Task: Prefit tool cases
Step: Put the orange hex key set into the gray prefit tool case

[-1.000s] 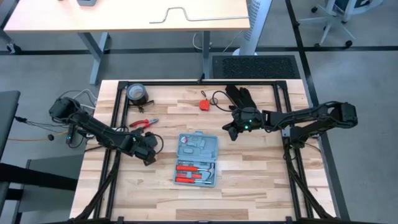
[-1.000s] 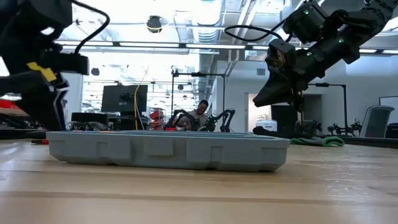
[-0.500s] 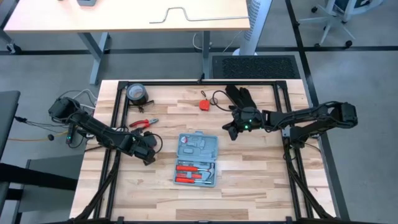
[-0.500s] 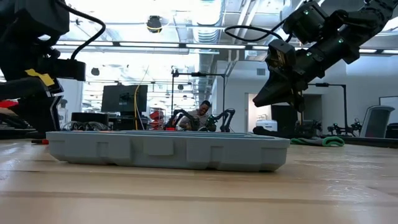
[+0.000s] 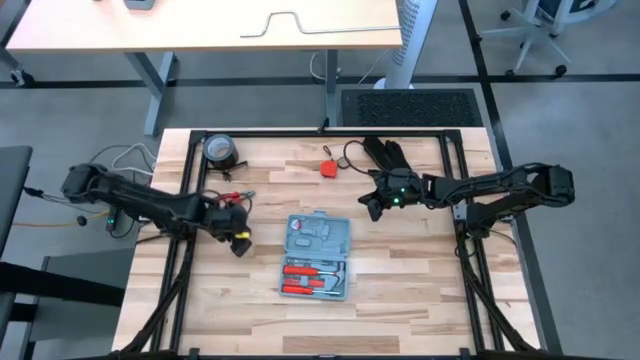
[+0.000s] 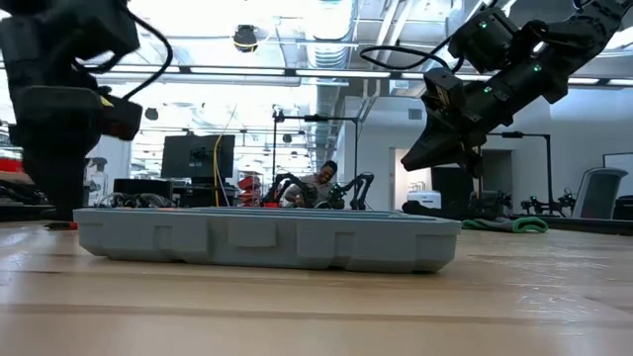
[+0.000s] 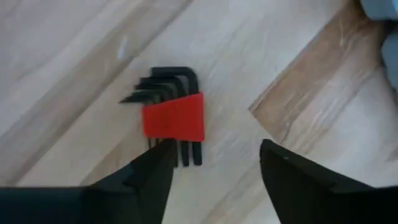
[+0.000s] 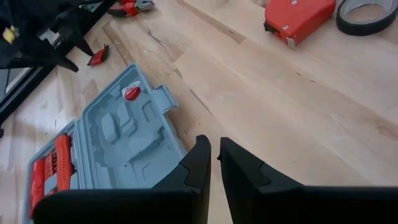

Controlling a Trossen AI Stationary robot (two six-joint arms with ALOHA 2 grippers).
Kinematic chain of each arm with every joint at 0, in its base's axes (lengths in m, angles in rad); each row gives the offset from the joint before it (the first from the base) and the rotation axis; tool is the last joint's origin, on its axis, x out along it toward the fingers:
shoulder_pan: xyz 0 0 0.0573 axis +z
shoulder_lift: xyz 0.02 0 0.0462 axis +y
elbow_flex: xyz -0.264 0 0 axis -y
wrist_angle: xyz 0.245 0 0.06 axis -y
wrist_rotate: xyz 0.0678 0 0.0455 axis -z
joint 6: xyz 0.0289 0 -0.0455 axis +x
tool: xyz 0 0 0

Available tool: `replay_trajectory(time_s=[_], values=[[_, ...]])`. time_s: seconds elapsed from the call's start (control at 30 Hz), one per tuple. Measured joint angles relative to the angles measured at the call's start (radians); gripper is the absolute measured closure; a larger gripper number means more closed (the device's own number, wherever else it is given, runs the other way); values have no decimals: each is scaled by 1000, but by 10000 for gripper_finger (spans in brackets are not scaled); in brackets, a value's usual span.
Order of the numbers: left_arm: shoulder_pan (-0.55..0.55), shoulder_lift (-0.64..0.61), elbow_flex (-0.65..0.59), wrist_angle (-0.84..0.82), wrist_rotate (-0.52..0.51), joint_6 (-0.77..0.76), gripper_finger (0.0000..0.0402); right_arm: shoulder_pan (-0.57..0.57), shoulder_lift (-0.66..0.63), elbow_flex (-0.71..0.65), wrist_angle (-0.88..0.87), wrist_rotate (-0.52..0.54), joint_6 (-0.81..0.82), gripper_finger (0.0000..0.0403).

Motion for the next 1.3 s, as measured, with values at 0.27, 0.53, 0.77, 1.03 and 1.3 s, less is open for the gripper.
replay_trajectory(time_s=[0.27, 0.53, 0.77, 1.03, 1.3], values=[[132, -89, 1, -100, 11, -28, 150, 0, 0, 0, -1, 0, 0, 356], [143, -15, 2, -42, -6, 31, 148, -2, 0, 0, -2, 0, 0, 356], [130, 119, 7, -19, -1, 92, 148, -2, 0, 0, -2, 0, 1, 356], [130, 172, 7, -6, 7, 82, 156, -2, 0, 0, -3, 0, 3, 356], [119, 171, 11, 2, 62, 60, 290, -2, 0, 0, -3, 0, 4, 356]])
